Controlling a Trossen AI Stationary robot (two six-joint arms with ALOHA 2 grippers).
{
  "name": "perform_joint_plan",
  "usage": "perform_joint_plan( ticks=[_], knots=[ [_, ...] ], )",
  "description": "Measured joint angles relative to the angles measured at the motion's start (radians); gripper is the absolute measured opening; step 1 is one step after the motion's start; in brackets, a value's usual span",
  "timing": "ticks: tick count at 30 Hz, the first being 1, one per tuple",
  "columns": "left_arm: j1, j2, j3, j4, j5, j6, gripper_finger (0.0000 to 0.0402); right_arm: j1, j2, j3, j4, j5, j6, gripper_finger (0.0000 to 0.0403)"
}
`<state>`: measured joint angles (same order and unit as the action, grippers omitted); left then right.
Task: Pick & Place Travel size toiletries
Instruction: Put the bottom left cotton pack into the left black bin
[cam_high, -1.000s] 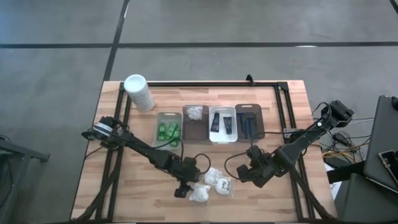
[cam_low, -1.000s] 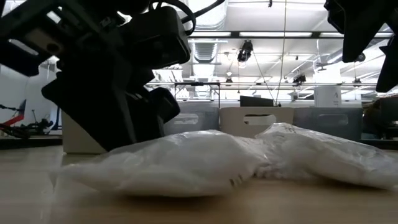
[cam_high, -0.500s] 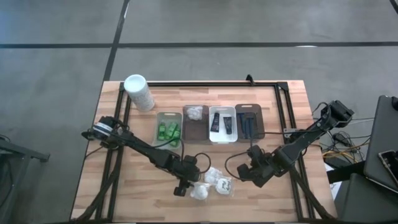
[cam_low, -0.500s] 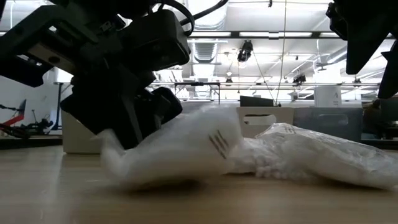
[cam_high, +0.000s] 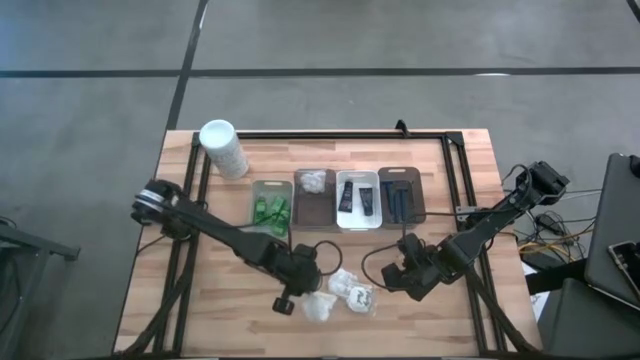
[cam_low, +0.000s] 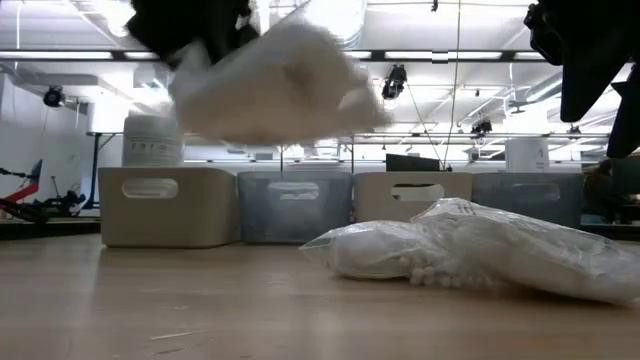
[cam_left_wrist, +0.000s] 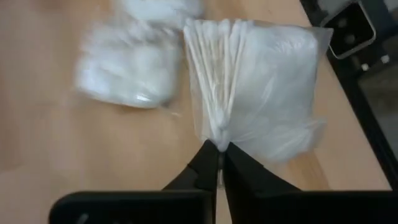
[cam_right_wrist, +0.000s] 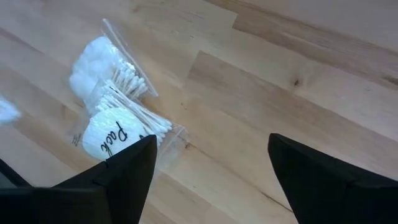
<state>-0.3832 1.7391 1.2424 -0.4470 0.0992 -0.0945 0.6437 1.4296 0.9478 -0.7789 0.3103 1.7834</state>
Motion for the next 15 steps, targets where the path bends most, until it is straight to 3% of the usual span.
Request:
perform_joint_plan(
  ticks=[5, 9, 15],
  knots=[
    [0.040, -0.047, 0.181, -0.327, -0.187, 0.140, 0.0012, 0.000, 0.000, 0.000, -0.001, 0.003, -0.013, 0.0294],
    [0.128, -0.049, 0.340, -0.577, -0.383, 0.363, 0.0012, 0.000, 0.000, 0.000, -0.002, 0.020, -0.012, 0.0290],
    [0.319, -0.033, 0.454, -0.679, -0.518, 0.803, 0.0011, 0.000, 0.000, 0.013, -0.003, 0.095, 0.015, 0.0300]
  ],
)
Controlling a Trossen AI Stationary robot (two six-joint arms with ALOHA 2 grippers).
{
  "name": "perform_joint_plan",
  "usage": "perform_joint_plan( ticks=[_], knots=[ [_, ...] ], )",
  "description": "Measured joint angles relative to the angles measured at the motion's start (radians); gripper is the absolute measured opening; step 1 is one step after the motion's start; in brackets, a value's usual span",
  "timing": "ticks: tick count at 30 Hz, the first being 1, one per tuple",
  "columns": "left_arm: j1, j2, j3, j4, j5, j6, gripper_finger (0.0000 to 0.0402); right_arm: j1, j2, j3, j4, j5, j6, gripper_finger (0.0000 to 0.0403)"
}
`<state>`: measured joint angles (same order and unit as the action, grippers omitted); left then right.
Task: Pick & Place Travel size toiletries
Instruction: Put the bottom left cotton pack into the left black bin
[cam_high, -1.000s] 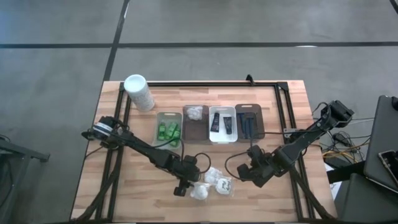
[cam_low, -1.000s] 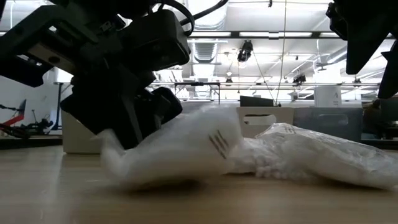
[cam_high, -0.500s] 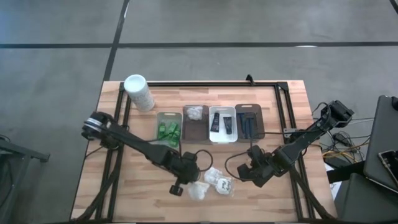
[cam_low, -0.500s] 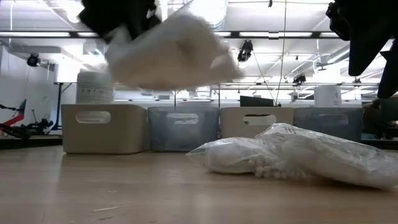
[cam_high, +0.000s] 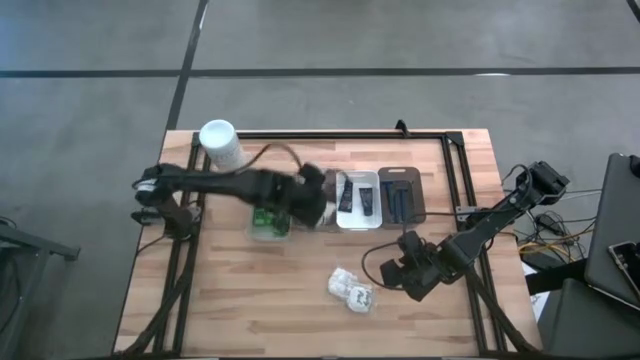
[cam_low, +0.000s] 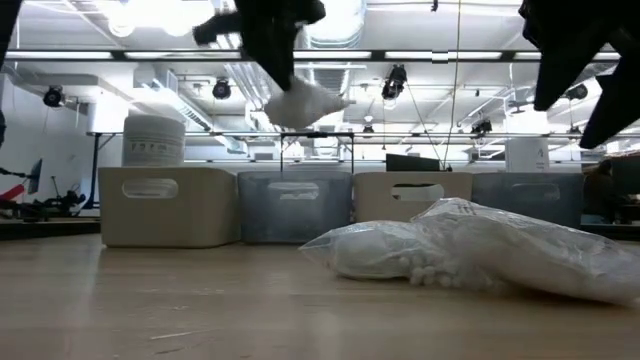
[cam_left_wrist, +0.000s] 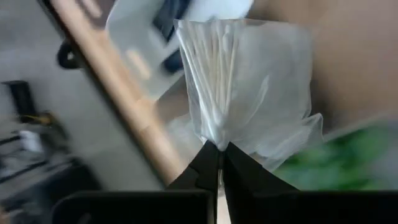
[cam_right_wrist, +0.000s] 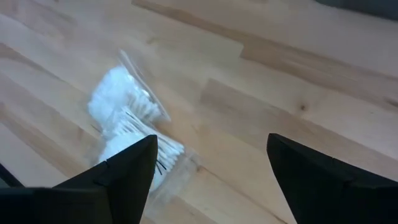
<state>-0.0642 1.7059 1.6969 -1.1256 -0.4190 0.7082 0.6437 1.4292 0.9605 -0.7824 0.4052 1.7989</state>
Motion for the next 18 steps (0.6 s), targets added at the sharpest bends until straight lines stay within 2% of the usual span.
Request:
perform_joint_plan(
  ticks=[6, 12, 18],
  knots=[
    [0.143, 0.071, -0.011, 0.001, -0.145, 0.366, 0.0010, 0.000, 0.000, 0.010, 0.001, 0.029, 0.012, 0.0318],
    [0.178, 0.153, -0.016, 0.087, -0.223, 0.529, 0.0010, 0.000, 0.000, 0.006, -0.023, 0.044, 0.092, 0.0334],
    [0.178, 0.179, -0.018, 0.130, -0.219, 0.620, 0.0010, 0.000, 0.000, 0.005, -0.029, 0.044, 0.110, 0.0344]
  ],
)
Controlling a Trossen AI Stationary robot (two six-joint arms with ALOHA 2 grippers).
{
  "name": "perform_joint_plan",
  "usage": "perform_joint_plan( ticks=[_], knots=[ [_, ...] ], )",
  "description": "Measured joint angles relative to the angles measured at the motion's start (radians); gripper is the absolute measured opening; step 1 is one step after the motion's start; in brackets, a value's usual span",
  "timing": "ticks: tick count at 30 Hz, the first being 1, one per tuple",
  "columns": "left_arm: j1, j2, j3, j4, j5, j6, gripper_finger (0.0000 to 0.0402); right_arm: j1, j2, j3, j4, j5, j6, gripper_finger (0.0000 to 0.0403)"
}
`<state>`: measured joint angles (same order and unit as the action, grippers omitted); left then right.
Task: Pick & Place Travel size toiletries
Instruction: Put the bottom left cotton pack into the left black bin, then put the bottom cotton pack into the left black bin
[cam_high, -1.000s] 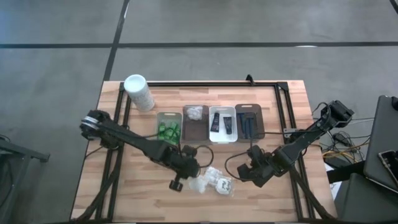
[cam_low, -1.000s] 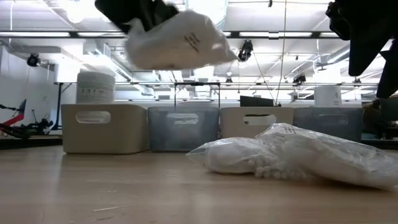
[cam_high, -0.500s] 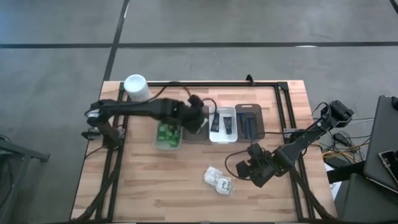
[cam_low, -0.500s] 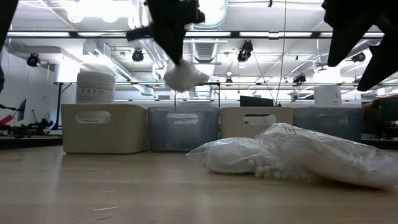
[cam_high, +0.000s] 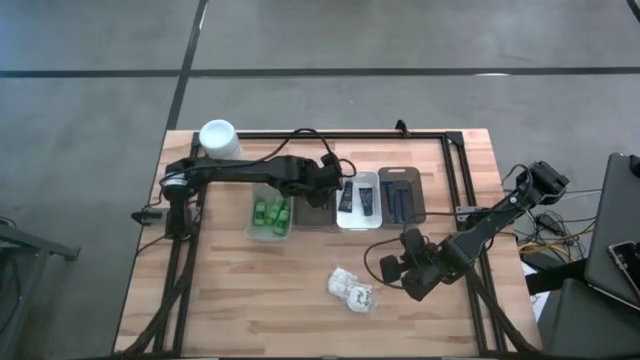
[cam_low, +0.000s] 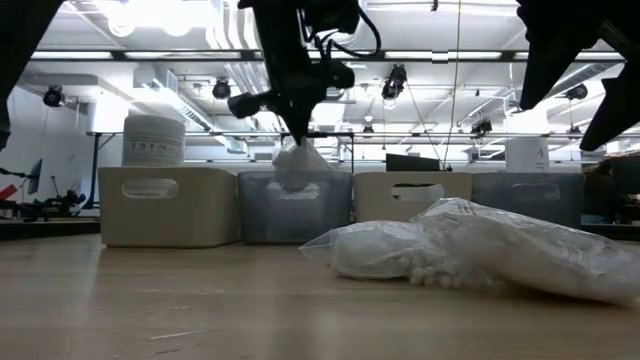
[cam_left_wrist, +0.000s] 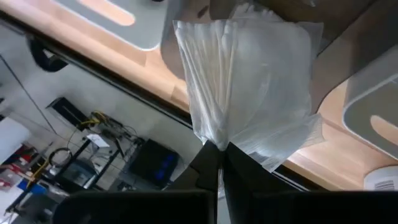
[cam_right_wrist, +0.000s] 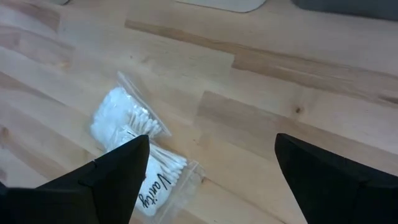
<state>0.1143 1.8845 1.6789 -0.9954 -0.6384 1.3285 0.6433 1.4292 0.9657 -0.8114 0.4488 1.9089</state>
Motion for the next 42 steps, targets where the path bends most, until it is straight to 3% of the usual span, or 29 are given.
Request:
perform_joint_plan(
  ticks=[8, 17, 22, 30, 33, 36, 42],
  knots=[
    [-0.002, 0.024, -0.096, 0.010, 0.044, 0.007, 0.0013, 0.000, 0.000, -0.001, 0.000, -0.001, -0.005, 0.0350],
    [-0.024, 0.057, -0.159, 0.144, 0.007, -0.015, 0.0046, 0.000, 0.000, 0.005, 0.003, -0.007, -0.008, 0.0332],
    [-0.024, 0.053, -0.159, 0.167, 0.007, -0.059, 0.0088, 0.000, 0.000, 0.005, 0.008, -0.012, -0.009, 0.0329],
    [-0.026, 0.046, -0.159, 0.165, 0.007, -0.139, 0.0192, 0.000, 0.000, 0.005, 0.013, -0.032, -0.031, 0.0363],
    [-0.032, 0.040, -0.159, 0.166, -0.050, -0.141, 0.0222, 0.000, 0.000, 0.005, 0.014, -0.032, -0.035, 0.0368],
    [-0.042, 0.017, -0.159, 0.166, -0.123, -0.137, 0.0244, 0.000, 0.000, 0.005, 0.014, -0.031, -0.039, 0.0368],
    [-0.072, -0.068, -0.151, 0.166, -0.149, -0.169, 0.0259, 0.000, 0.000, 0.005, 0.056, -0.078, -0.122, 0.0368]
  ],
)
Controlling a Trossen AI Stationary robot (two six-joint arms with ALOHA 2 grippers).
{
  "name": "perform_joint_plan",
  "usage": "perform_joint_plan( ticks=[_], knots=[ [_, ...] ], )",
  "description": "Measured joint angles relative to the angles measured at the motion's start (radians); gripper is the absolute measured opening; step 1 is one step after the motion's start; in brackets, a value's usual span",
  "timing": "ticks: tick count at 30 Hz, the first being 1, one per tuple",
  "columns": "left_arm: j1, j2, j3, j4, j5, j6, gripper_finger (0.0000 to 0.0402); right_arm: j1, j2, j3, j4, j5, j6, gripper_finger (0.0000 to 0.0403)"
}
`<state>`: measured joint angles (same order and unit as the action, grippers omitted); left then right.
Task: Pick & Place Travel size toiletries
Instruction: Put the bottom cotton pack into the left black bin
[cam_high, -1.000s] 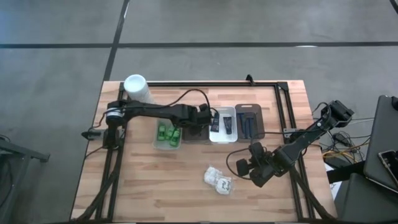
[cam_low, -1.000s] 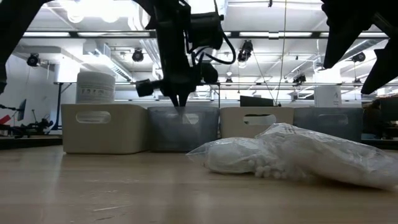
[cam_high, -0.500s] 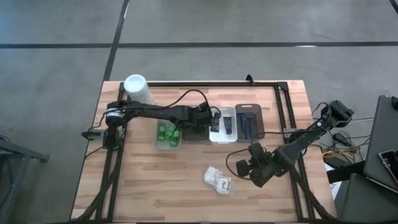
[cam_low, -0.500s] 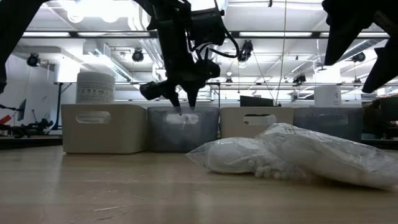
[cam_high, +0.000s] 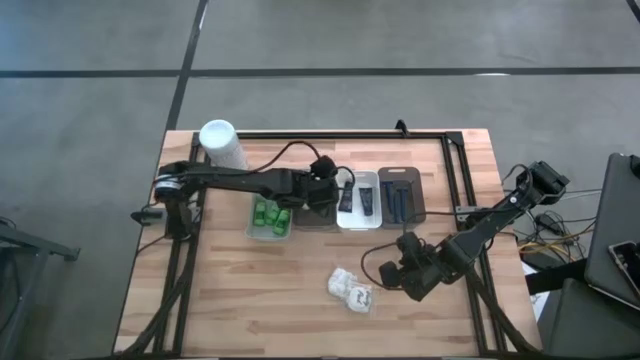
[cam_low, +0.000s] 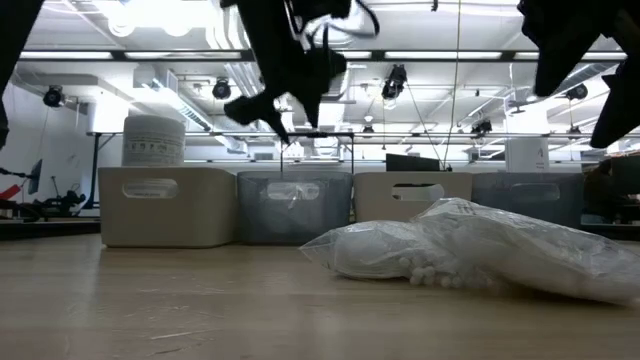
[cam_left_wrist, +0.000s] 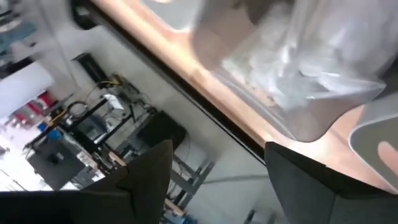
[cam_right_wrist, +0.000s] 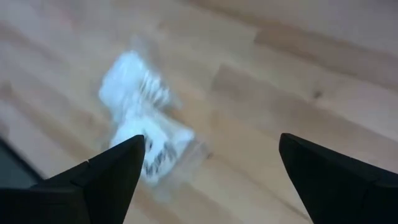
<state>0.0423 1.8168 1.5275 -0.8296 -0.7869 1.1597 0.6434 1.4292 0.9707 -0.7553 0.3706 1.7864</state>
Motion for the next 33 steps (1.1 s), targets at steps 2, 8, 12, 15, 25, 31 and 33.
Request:
perform_joint_plan(
  ticks=[2, 8, 12, 15, 25, 31, 33],
  knots=[
    [-0.023, -0.036, 0.004, 0.000, 0.022, -0.051, 0.0259, 0.000, 0.000, -0.001, 0.037, -0.041, -0.062, 0.0368],
    [-0.139, -0.139, 0.006, -0.008, 0.346, -0.216, 0.0259, 0.000, 0.044, -0.007, 0.116, -0.066, -0.254, 0.0368],
    [-0.224, -0.170, 0.006, 0.006, 0.551, -0.455, 0.0259, 0.000, 0.085, -0.007, 0.118, -0.098, -0.289, 0.0368],
    [-0.276, -0.172, 0.006, 0.016, 0.623, -0.653, 0.0259, 0.004, 0.124, -0.004, 0.146, -0.115, -0.311, 0.0368],
    [-0.380, -0.170, 0.006, 0.018, 0.635, -0.997, 0.0259, 0.068, 0.263, 0.119, 0.158, -0.112, -0.334, 0.0368],
    [-0.405, -0.170, 0.006, 0.055, 0.635, -1.119, 0.0259, 0.105, 0.353, 0.197, 0.159, -0.109, -0.284, 0.0368],
    [-0.413, -0.170, 0.006, 0.065, 0.634, -1.179, 0.0259, 0.117, 0.375, 0.229, 0.157, -0.109, -0.204, 0.0368]
  ],
)
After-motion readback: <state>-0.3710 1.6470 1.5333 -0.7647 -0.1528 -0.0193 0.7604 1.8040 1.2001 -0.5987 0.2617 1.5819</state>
